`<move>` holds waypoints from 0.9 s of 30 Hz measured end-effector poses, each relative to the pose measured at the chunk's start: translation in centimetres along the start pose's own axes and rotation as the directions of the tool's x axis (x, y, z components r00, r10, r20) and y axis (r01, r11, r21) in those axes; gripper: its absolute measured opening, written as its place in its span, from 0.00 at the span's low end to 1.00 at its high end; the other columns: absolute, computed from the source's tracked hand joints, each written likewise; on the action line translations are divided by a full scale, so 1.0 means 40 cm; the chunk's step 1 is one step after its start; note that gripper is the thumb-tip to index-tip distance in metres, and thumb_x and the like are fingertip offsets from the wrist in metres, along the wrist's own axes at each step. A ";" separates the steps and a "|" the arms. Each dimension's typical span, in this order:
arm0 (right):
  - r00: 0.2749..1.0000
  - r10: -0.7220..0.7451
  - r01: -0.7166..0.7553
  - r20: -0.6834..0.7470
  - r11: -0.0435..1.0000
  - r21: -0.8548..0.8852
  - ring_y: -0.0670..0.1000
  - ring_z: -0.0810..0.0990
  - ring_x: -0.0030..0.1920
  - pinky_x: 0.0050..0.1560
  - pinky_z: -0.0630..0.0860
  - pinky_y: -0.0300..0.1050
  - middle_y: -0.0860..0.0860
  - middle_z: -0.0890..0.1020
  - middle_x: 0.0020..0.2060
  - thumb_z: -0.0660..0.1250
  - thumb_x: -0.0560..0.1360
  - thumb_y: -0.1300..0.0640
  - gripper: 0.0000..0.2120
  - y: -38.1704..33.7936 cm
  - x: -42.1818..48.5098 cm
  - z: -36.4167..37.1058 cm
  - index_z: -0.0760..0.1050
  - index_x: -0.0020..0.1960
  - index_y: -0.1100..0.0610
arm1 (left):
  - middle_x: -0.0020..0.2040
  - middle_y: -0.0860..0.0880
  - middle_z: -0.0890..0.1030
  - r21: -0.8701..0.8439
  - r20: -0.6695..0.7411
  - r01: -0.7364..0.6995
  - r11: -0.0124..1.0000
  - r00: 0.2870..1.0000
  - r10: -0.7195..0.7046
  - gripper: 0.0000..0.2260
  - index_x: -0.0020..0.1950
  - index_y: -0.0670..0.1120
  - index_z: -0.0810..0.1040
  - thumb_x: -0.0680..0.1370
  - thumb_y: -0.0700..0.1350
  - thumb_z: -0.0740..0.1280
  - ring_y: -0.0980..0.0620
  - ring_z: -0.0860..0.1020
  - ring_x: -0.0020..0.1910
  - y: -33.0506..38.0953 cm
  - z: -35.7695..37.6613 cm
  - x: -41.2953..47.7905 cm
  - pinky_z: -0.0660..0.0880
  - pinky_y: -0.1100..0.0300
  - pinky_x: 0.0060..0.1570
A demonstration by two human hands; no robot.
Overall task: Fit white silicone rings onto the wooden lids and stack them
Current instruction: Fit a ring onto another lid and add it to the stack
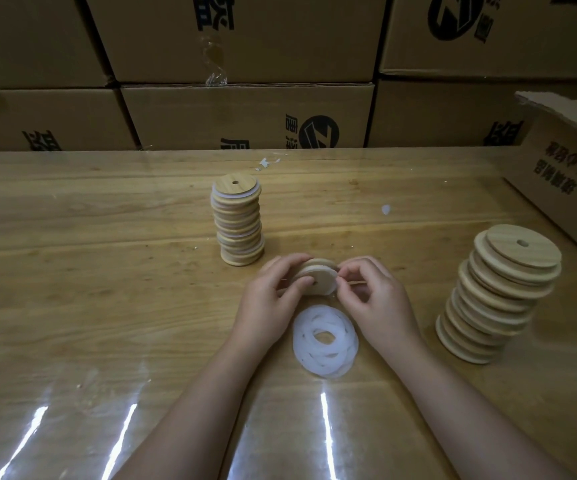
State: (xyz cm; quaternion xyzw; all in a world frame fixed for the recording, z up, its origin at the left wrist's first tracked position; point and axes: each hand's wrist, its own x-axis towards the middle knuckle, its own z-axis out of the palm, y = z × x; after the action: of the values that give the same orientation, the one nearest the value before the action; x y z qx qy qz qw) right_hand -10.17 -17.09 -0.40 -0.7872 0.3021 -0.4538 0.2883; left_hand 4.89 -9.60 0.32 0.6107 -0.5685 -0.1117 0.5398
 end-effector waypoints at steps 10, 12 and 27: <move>0.998 0.052 -0.052 -0.030 0.999 0.002 0.43 0.77 0.44 0.40 0.77 0.35 0.46 0.76 0.43 0.68 0.71 0.66 0.06 -0.002 -0.001 0.002 0.75 0.41 0.56 | 0.48 0.60 0.76 0.069 0.002 -0.073 0.995 0.997 0.073 0.13 0.57 0.43 0.79 0.74 0.42 0.67 0.69 0.74 0.48 -0.001 0.001 0.004 0.69 0.73 0.49; 0.997 0.062 -0.062 -0.035 0.998 -0.003 0.42 0.77 0.45 0.38 0.77 0.34 0.45 0.76 0.43 0.68 0.70 0.66 0.08 -0.002 -0.001 0.003 0.74 0.41 0.54 | 0.48 0.60 0.77 0.062 0.003 -0.069 0.996 0.998 0.069 0.13 0.57 0.43 0.79 0.73 0.42 0.67 0.68 0.74 0.49 0.000 0.000 0.004 0.69 0.73 0.49; 0.998 0.056 -0.056 0.005 0.998 -0.022 0.39 0.76 0.41 0.37 0.70 0.26 0.43 0.74 0.41 0.68 0.71 0.66 0.10 0.001 0.003 0.003 0.72 0.40 0.52 | 0.49 0.61 0.78 -0.055 -0.003 0.044 0.998 0.999 -0.044 0.16 0.54 0.56 0.76 0.73 0.37 0.70 0.68 0.76 0.48 -0.002 -0.002 0.003 0.70 0.72 0.48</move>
State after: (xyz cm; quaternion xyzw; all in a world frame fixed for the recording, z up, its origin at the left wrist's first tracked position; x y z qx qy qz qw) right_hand -10.02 -17.19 -0.42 -0.7827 0.3284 -0.4400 0.2932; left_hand 5.02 -9.68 0.33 0.6084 -0.5505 -0.1377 0.5549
